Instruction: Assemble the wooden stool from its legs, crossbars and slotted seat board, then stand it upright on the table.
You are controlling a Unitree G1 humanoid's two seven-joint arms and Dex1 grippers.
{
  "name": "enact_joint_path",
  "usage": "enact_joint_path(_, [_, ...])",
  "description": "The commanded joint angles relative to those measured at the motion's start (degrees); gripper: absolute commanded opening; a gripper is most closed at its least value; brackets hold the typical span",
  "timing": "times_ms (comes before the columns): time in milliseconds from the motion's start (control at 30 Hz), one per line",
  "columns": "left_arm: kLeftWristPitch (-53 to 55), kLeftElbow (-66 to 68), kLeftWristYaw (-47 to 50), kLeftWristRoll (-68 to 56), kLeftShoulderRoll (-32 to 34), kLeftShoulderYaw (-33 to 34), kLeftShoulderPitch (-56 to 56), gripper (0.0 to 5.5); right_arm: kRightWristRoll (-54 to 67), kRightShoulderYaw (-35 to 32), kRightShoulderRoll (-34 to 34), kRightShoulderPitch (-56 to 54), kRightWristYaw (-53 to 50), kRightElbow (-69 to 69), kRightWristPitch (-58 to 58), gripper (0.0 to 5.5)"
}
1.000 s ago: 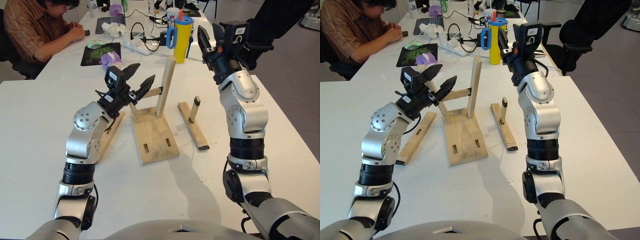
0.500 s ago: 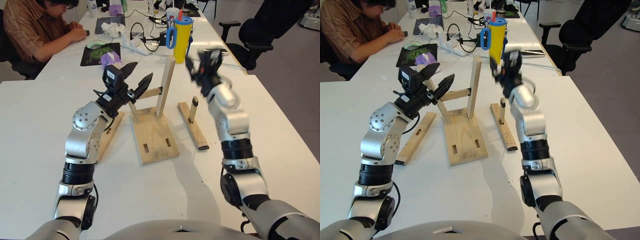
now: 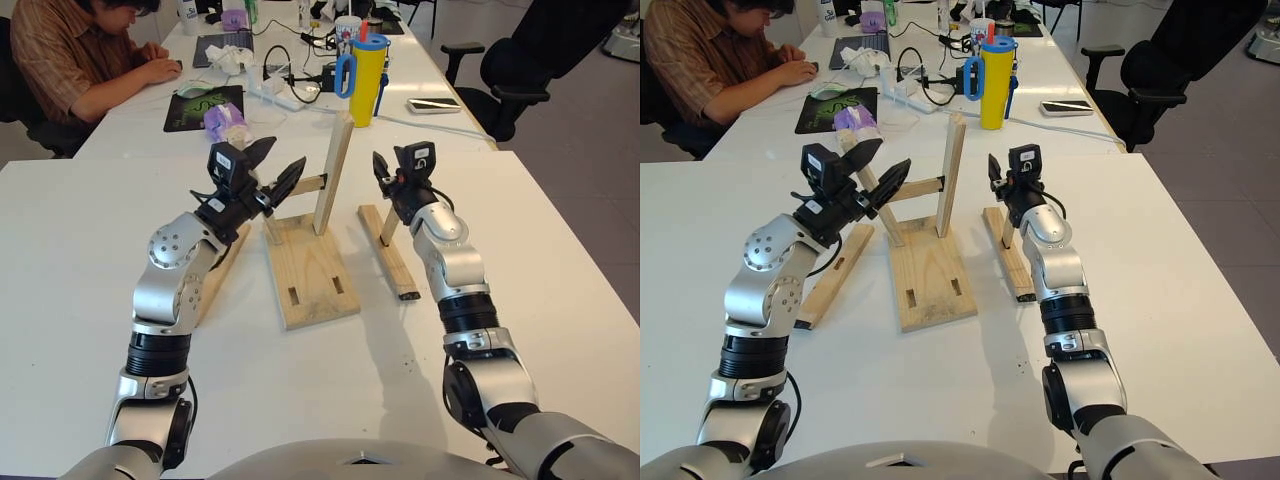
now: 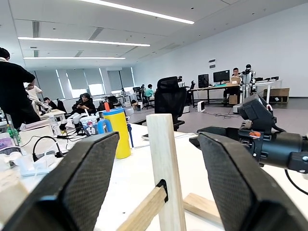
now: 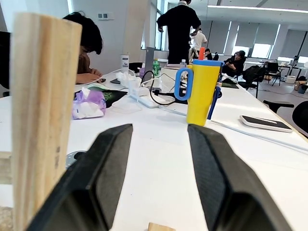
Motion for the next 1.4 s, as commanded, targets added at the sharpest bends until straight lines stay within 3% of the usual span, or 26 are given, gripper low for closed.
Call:
enact_joint_path(33, [4.63, -6.42, -7.45, -4.39, 3.04, -4.71, 7.88, 3.06, 3.14, -3.37, -1.69, -1.57, 0.37, -8.49, 2.67, 2.11])
enact_joint_path(200, [5.07, -10.83, -10.41, -3.33, 7.2, -6.26, 16.87, 3.06, 8.23, -11.57, -6.86, -0.3, -0.73, -15.86, 10.96, 2.11])
enact_joint_path(333, [3.05, -13.77, -12.22, -0.1, 11.17, -7.93, 23.48, 3.06, 9.25, -13.46, -11.47, 6.71, 2.11, -14.44, 17.7, 2.29])
enact_joint_path(500, [-4.9, -16.61, -10.1, 9.02, 13.49, -11.41, 32.15, 3.06, 9.43, -9.97, -15.24, 18.93, 7.28, -18.01, 27.03, 2.87])
enact_joint_path(667, [-12.41, -15.55, -4.75, 19.88, 14.05, -13.88, 37.16, 3.06, 10.57, -5.08, -16.16, 24.16, 10.63, -26.04, 35.45, 3.64])
enact_joint_path(1067, [-13.92, -3.84, -0.34, 35.07, 16.09, -16.6, 33.81, 3.06, 9.18, 2.83, -14.21, 19.76, 10.79, -25.83, 40.73, 3.64])
enact_joint_path(1233, [-14.32, 0.78, -0.79, 35.64, 16.17, -16.18, 28.7, 3.06, 6.0, 6.18, -12.9, 18.77, 7.79, -22.97, 42.28, 3.64])
enact_joint_path(1400, [-15.66, 2.49, -1.79, 34.09, 16.36, -15.8, 25.85, 3.06, 4.47, 5.14, -10.0, 19.28, 4.12, -19.35, 42.65, 3.64])
